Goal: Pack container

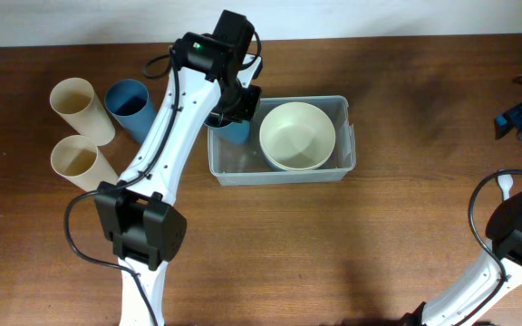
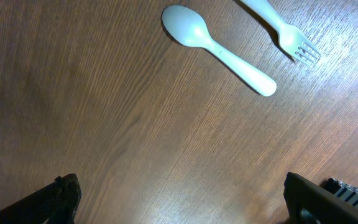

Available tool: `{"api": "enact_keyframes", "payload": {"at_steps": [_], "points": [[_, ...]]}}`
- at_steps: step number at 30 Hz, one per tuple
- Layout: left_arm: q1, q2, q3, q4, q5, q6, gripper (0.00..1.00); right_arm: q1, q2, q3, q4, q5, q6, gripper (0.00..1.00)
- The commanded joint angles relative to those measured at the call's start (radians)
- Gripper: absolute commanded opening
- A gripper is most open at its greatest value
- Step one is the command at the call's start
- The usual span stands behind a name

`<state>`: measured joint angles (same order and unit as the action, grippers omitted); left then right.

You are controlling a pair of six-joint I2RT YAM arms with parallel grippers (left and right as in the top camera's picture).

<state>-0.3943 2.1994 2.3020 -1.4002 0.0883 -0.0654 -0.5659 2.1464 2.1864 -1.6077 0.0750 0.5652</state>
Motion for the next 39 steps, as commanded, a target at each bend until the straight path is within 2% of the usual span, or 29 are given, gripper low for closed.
{"api": "enact_keyframes", "payload": {"at_steps": [1,6,10,12,13,16,17,19,23,28,36,39], "points": [[0.008,-0.006,0.008,0.005,-0.01,0.014,0.15,0.003,0.003,-0.005,0.001,0.015,0.005,0.99],[0.011,-0.006,0.008,0.014,-0.01,0.014,0.17,0.003,0.003,-0.005,0.001,0.015,0.005,0.99],[0.013,-0.006,0.044,0.024,-0.01,0.013,0.23,0.003,0.003,-0.005,0.0,0.015,0.005,0.99],[0.018,-0.006,0.108,0.02,-0.01,0.013,0.29,0.003,0.003,-0.005,0.001,0.015,0.005,0.99],[0.024,-0.006,0.166,0.013,-0.01,0.013,0.35,0.003,0.003,-0.005,0.001,0.014,0.005,0.99],[0.043,-0.006,0.302,-0.013,-0.019,0.013,0.39,0.003,0.003,-0.005,0.001,0.015,0.005,0.99],[0.053,-0.006,0.343,-0.028,-0.031,0.013,0.43,0.003,0.003,-0.005,0.001,0.015,0.005,0.99],[0.081,-0.008,0.439,-0.085,-0.1,0.012,0.55,0.003,0.003,-0.005,0.001,0.015,0.005,0.99],[0.151,-0.008,0.552,-0.21,-0.304,-0.033,0.62,0.003,0.003,-0.005,0.001,0.015,0.005,0.99],[0.24,0.003,0.514,-0.265,-0.288,-0.032,0.63,0.003,0.003,-0.005,0.001,0.015,0.005,0.99],[0.331,0.014,0.359,-0.243,-0.294,-0.032,0.63,0.003,0.003,-0.005,0.001,0.015,0.005,0.99],[0.368,0.014,0.282,-0.229,-0.25,-0.031,0.63,0.003,0.003,-0.005,0.001,0.015,0.005,0.99]]}}
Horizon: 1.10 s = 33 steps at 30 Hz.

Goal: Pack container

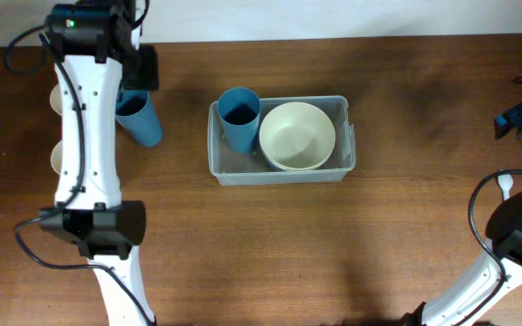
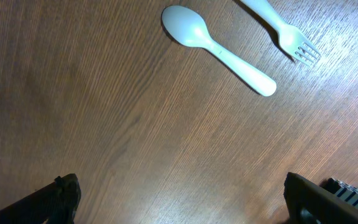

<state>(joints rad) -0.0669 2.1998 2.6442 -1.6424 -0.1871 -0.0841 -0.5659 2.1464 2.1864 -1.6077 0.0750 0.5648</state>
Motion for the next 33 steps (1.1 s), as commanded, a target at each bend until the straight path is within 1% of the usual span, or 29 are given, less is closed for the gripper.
{"api": "enact_keyframes", "payload": {"at_steps": [1,3,10,13,17,21,29,30,33], "points": [[0.05,0.013,-0.083,0.024,0.055,-0.004,0.63,0.003,0.003,-0.005,0.001,0.015,0.005,0.99],[0.062,0.013,-0.135,0.056,0.119,0.029,0.63,0.003,0.003,-0.005,0.0,0.015,0.005,0.99],[0.061,0.015,-0.242,0.145,0.124,0.035,0.63,0.003,0.003,-0.005,0.001,0.015,0.005,0.99],[0.058,0.016,-0.275,0.179,0.147,0.084,0.63,0.003,0.003,-0.005,0.001,0.015,0.005,0.99],[0.059,0.027,-0.288,0.192,0.147,0.091,0.63,0.003,0.003,-0.005,0.001,0.015,0.005,0.99],[0.059,0.063,-0.288,0.191,0.147,0.136,0.63,0.003,0.003,-0.005,0.001,0.015,0.005,0.99],[0.057,0.107,-0.288,0.192,0.148,0.138,0.63,0.003,0.003,-0.005,0.001,0.015,0.005,0.99],[0.057,0.109,-0.288,0.191,0.147,0.138,0.62,0.003,0.003,-0.005,0.001,0.015,0.005,0.99],[0.056,0.111,-0.288,0.191,0.15,0.138,0.52,0.003,0.003,-0.005,0.001,0.015,0.005,0.99]]}}
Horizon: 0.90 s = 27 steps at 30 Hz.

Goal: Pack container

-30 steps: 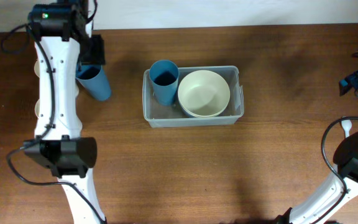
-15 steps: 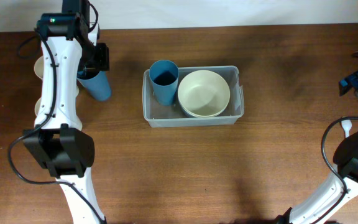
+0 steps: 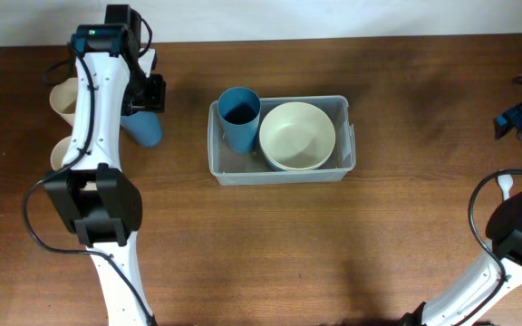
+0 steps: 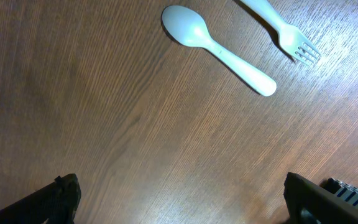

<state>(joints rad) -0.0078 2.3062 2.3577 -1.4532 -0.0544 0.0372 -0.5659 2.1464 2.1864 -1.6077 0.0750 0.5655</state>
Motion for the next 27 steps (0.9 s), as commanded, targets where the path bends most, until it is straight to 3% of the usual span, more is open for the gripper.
{"api": "enact_keyframes", "payload": {"at_steps": [1,7,8,12,13,20,27], "points": [[-0.002,0.004,-0.001,0.002,0.026,0.017,0.51,0.003,0.003,-0.005,0.001,0.015,0.005,0.99],[-0.002,0.018,-0.001,-0.003,0.052,0.018,0.51,0.003,0.003,-0.005,0.001,0.015,0.005,0.99],[-0.002,0.023,-0.001,-0.007,0.052,0.018,0.46,0.003,0.003,-0.005,0.001,0.015,0.005,0.99],[-0.003,0.035,-0.001,-0.021,0.057,0.017,0.06,0.003,0.003,-0.005,0.001,0.015,0.005,0.99],[-0.003,0.035,-0.001,-0.02,0.062,0.016,0.02,0.003,0.003,-0.005,0.001,0.015,0.005,0.99],[-0.005,0.033,0.069,-0.023,0.126,0.016,0.02,0.003,0.003,-0.005,0.001,0.015,0.005,0.99],[-0.039,0.033,0.334,-0.064,0.145,0.016,0.02,0.003,0.003,-0.005,0.001,0.015,0.005,0.99]]}}
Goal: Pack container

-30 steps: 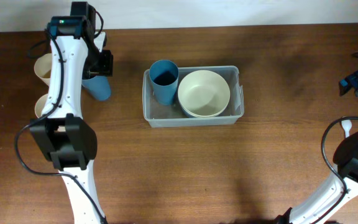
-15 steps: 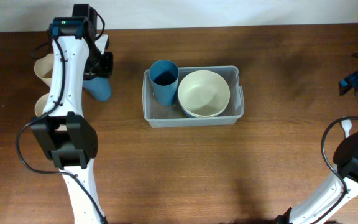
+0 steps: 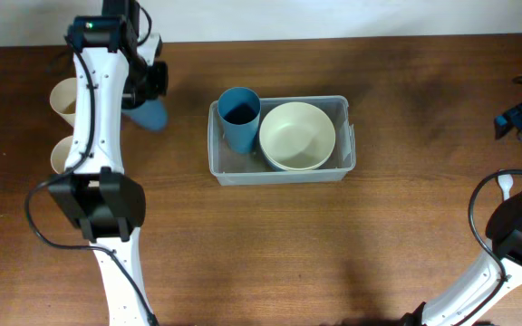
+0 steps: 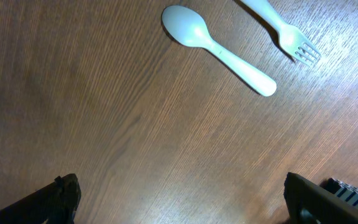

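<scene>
A clear plastic container [image 3: 344,145] sits mid-table, holding an upright blue cup [image 3: 239,118] and a cream bowl [image 3: 297,136]. At the back left, my left gripper [image 3: 149,83] is closed round the rim of a second blue cup [image 3: 152,115], which looks raised and tilted. Beside it lie two cream cups [image 3: 67,100] [image 3: 69,156]. In the right wrist view, my right gripper [image 4: 182,193] stands wide open over bare wood, well short of a white spoon [image 4: 219,50] and a white fork [image 4: 288,31].
The left arm runs down the table's left side from its base [image 3: 102,208]. The right arm's base [image 3: 519,226] is at the right edge, with cables near it. The table's back edge lies just behind the left gripper.
The second blue cup has shifted slightly right and toward the back, and now looks shorter and tilted in my left gripper. The right arm has not moved.
My left gripper was at the container's left end with a blue cup. Then that cup stood in the container and the gripper was at the far left. It then reached the second blue cup, which it now holds raised.
</scene>
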Available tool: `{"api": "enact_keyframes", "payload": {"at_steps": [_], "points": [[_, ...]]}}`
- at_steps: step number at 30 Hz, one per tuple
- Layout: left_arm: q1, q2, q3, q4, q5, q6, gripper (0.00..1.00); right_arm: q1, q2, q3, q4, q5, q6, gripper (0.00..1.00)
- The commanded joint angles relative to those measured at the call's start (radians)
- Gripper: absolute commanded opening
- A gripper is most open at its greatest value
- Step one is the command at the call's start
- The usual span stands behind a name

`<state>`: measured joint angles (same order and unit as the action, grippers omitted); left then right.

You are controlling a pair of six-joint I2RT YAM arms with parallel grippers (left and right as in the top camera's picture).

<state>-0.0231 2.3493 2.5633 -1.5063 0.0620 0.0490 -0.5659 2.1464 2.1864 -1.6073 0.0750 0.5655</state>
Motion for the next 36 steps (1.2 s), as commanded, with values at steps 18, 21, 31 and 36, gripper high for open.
{"api": "enact_keyframes", "payload": {"at_steps": [18,21,31,36], "points": [[-0.203,-0.168,0.566,-0.181,-0.006,-0.041,0.02,0.003,0.003,-0.005,0.0,0.015,0.005,0.99],[-0.219,-0.203,0.559,-0.181,0.003,-0.045,0.02,0.003,0.003,-0.005,0.0,0.015,0.005,0.99],[-0.318,-0.209,0.422,-0.181,0.066,-0.056,0.02,0.003,0.003,-0.005,0.0,0.015,0.005,0.99],[-0.344,-0.209,0.317,-0.182,0.081,-0.064,0.02,0.003,0.003,-0.005,0.0,0.015,0.005,0.99]]}}
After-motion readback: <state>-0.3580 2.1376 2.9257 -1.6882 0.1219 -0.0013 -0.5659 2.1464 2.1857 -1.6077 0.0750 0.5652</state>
